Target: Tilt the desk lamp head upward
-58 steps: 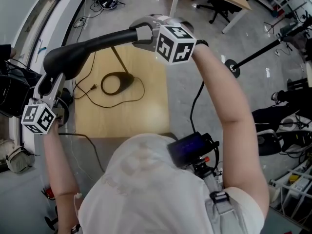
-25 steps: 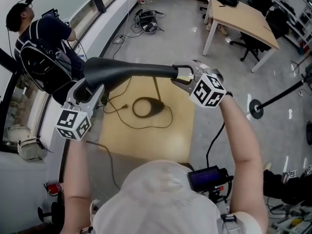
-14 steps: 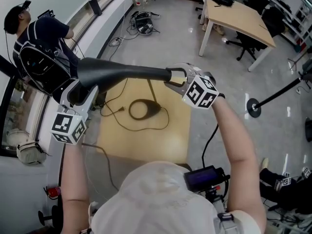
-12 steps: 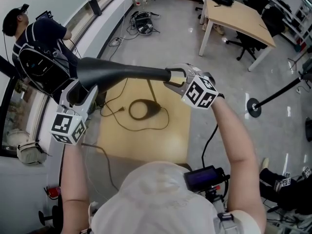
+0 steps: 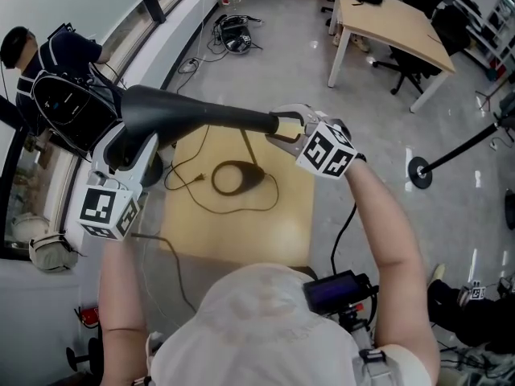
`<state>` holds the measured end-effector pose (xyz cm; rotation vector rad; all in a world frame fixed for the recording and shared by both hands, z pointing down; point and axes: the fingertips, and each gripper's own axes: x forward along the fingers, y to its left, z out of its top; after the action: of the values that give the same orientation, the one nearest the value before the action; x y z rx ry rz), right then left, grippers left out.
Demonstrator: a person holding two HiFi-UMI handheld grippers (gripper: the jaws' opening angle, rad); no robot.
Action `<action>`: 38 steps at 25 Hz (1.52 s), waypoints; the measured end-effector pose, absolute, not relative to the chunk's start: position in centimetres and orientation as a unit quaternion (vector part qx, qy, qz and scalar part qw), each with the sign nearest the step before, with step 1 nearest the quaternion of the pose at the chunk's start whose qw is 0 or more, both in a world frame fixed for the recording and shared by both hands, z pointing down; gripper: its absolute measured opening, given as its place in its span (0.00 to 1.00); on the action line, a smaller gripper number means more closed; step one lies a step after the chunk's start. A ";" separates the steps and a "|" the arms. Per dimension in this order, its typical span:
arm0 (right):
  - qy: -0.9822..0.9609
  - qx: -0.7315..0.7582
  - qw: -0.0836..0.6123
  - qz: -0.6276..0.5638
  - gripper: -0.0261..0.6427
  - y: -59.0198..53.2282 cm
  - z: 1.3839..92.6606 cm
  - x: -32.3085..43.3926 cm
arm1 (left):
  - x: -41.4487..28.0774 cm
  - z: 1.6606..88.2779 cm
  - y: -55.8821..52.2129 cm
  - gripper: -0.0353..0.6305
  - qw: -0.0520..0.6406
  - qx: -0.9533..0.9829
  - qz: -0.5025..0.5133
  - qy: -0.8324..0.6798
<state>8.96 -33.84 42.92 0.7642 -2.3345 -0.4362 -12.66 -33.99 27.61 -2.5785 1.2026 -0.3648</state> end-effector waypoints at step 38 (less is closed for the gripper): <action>-0.910 0.319 0.258 -0.050 0.34 -33.6 45.0 6.8 | -7.4 21.6 -32.2 0.35 0.245 -0.858 -0.149 0.425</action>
<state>6.80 -33.57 44.99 0.8657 -2.4685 -0.1347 -7.36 -32.24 21.64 -2.3439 1.1612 -0.4076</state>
